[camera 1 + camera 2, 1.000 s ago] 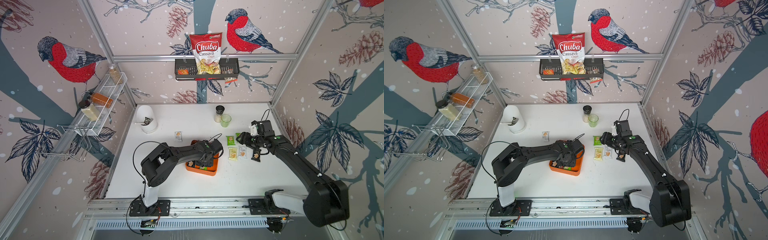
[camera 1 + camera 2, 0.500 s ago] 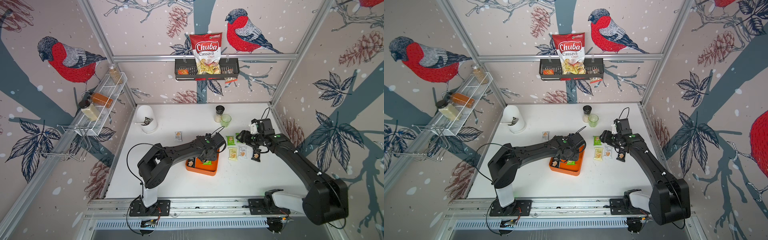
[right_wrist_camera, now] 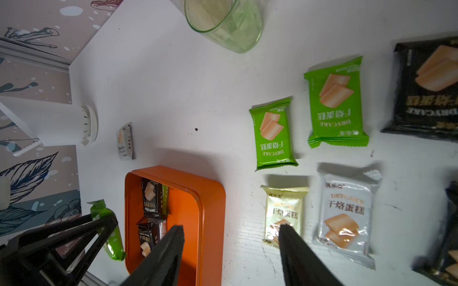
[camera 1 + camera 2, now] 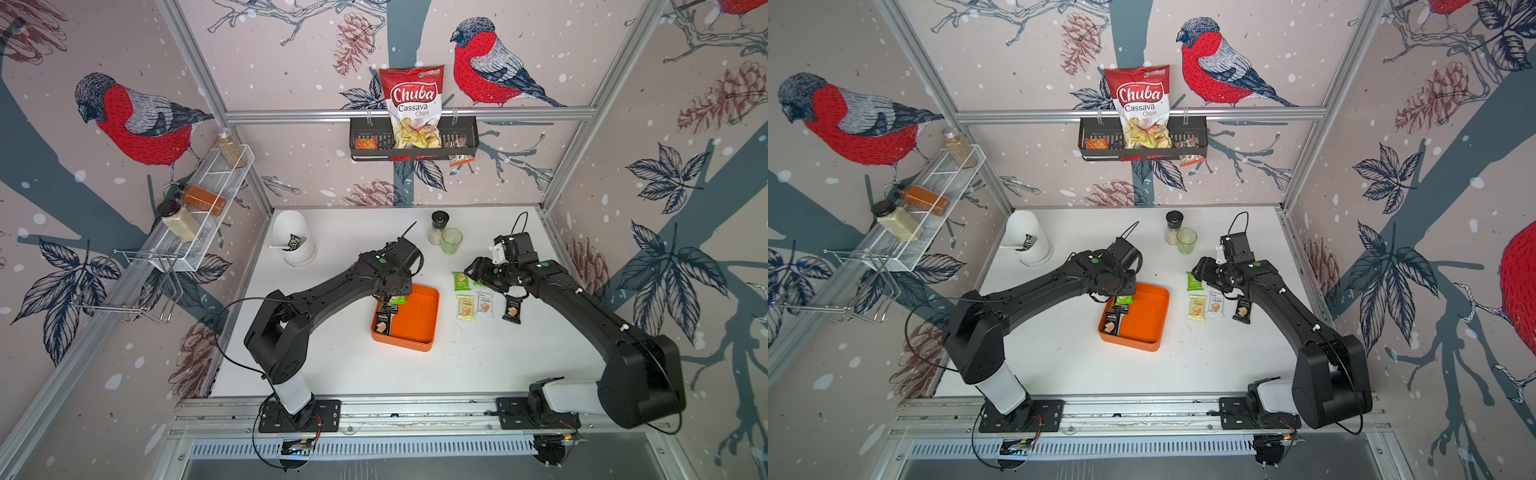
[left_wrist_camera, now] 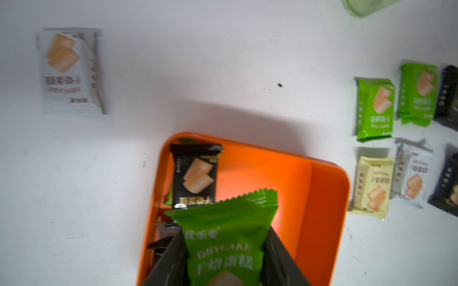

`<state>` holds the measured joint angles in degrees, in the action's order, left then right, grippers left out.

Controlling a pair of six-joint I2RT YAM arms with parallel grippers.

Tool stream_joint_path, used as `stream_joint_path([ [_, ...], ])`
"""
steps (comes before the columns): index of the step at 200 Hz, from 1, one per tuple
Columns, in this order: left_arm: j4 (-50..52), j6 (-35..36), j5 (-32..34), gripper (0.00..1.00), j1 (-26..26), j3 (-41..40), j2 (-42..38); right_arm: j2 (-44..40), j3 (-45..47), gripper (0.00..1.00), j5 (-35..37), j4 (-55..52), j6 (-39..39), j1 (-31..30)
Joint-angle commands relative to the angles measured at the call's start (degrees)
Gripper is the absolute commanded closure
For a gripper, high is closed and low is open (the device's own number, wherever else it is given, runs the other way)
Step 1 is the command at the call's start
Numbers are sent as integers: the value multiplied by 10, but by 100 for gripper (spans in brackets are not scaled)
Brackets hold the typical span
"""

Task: Take the cookies out of the storage box
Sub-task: Place the cookie at the center of the board.

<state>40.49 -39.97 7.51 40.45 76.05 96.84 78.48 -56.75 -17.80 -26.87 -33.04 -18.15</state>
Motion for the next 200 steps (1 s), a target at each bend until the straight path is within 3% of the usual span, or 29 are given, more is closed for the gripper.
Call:
stream_joint_path([
  [1,-10,47,-10,62,-41,-19,-18,15,-15,34,0,28,-22,-17],
  [93,-62,174,14,62,-246,-67,1,126,-114,34,7,42,-41,-57],
  [125,-76,198,28,62,-274,-48,52,150,-138,33,9,33,-34,-56],
  [200,-84,228,37,61,-283,8,156,178,-164,33,4,20,-27,-45],
])
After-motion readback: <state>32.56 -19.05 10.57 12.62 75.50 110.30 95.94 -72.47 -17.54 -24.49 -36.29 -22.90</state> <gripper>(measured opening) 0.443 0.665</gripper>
